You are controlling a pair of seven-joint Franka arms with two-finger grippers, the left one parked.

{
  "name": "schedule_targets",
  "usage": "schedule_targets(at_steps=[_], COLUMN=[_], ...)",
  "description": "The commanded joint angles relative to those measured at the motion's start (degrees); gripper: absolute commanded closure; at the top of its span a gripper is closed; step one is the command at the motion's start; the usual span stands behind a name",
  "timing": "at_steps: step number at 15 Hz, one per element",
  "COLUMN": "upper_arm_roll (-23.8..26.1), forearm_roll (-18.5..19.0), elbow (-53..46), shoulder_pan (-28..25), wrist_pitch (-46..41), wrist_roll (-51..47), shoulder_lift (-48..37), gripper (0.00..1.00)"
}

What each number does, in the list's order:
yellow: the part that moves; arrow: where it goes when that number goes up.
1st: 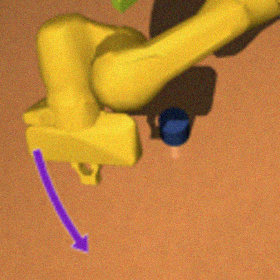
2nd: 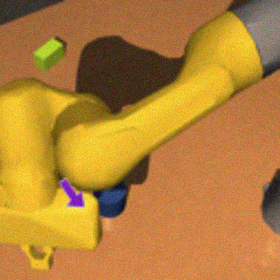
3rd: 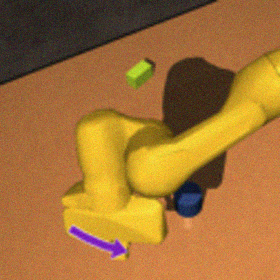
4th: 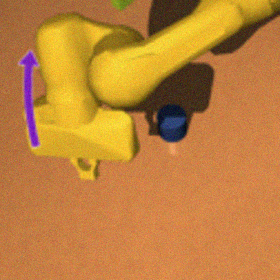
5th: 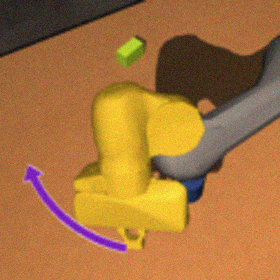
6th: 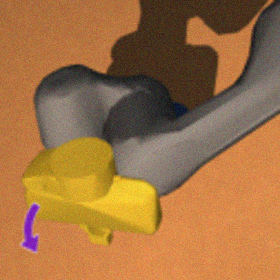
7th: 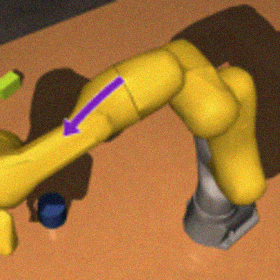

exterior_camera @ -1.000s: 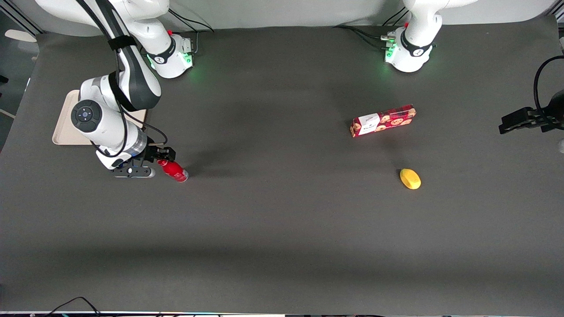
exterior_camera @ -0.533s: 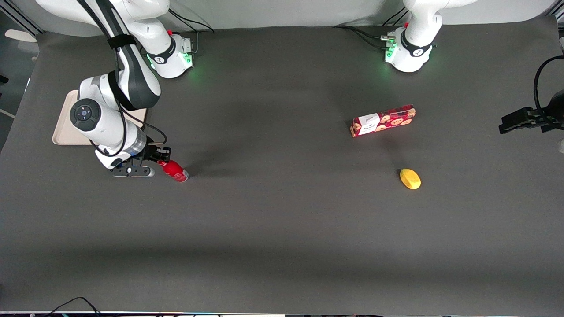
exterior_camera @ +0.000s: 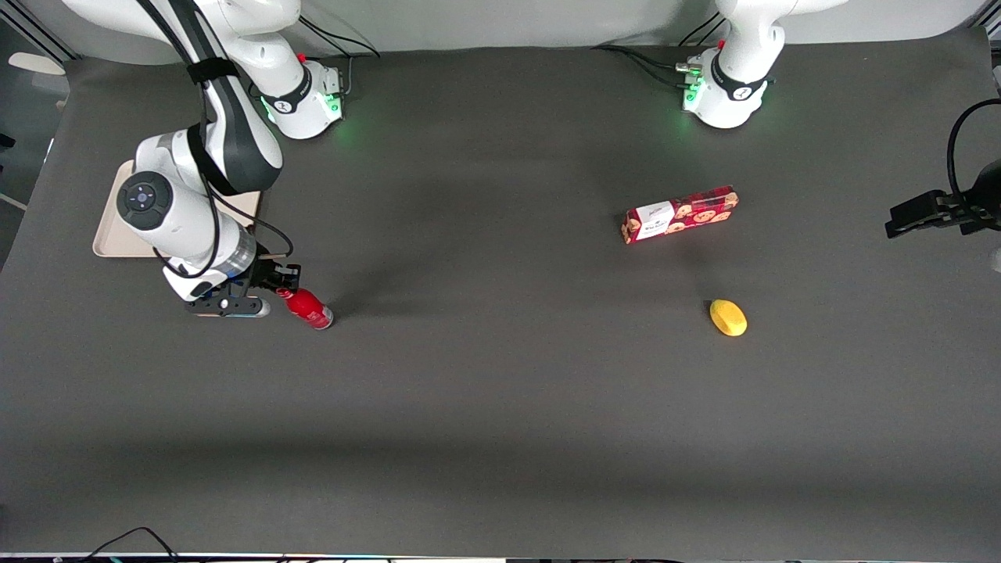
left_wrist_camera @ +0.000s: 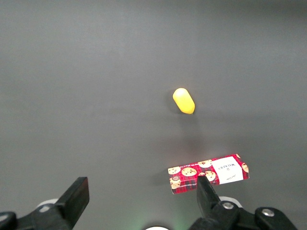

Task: Place coke bottle on tray
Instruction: 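Lift the bottle and carry it over the cream tray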

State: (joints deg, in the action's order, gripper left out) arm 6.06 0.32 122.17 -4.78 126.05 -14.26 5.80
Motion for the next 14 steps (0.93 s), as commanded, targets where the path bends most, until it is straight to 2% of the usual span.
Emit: schedule_targets(at_steps=[1,4,7,9,12,14], upper_arm_roll=[-0.09,-1.84,-6.13,-10.44,-18.25,-25.36], forearm_roll=[1.00,1.17,3.11,4.24,8.19,10.39], elbow=[-10.95,-21.06,-24.87,-24.61,-23.73,-21.11], shoulder_pan=[0.12,0.03,0.03,0.03,0.12,0.12], wrist_pitch=[-13.41,-26.43,-34.18,-37.53,-41.32,-41.24], wrist_roll=[-0.77,2.91,11.41,18.97,31.53,40.31], shoulder_lift=[-2.72,-2.90,-5.09,-7.72,-10.89,-12.39], gripper=[1.00,1.00,1.00,1.00,1.00,1.00])
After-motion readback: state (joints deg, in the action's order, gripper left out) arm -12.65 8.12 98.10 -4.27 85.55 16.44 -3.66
